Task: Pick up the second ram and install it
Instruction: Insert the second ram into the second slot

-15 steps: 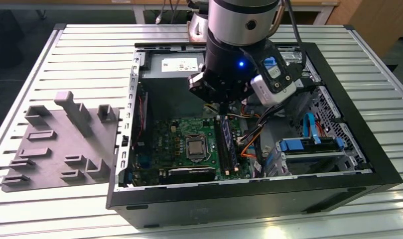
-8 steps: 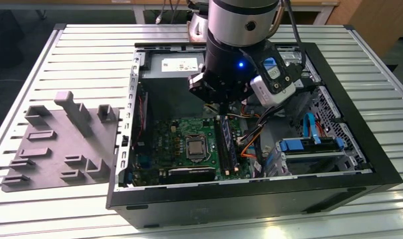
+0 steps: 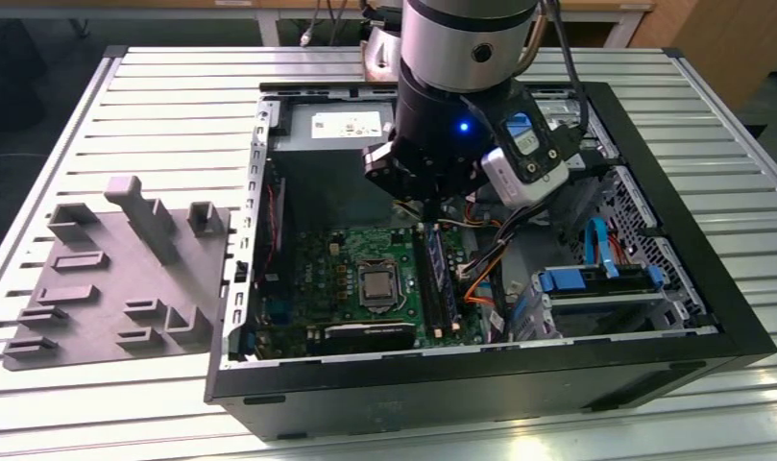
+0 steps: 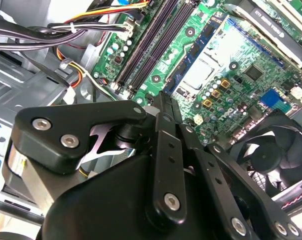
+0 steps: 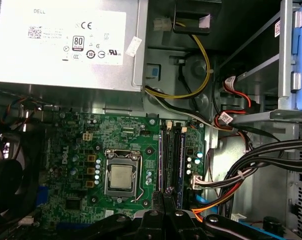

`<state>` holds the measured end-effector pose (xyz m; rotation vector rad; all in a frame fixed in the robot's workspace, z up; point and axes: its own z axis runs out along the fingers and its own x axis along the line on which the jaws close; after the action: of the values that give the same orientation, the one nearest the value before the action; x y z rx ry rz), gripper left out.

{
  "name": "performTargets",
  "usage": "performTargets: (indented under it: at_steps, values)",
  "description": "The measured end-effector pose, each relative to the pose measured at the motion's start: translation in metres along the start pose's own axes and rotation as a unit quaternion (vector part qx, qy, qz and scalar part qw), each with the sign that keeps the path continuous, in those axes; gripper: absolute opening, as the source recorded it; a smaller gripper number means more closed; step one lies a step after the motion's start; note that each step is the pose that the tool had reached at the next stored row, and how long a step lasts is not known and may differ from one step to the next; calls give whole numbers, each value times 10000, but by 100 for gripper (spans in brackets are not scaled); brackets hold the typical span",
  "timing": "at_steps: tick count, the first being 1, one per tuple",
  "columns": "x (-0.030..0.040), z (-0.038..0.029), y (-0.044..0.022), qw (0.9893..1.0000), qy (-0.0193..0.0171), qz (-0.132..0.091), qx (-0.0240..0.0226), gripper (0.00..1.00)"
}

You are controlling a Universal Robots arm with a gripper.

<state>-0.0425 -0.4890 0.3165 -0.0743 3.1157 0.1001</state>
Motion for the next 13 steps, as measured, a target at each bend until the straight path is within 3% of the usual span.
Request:
performTargets:
  at_steps: [13]
  values:
    - [-12, 32, 0, 10000, -1, 10, 0, 11]
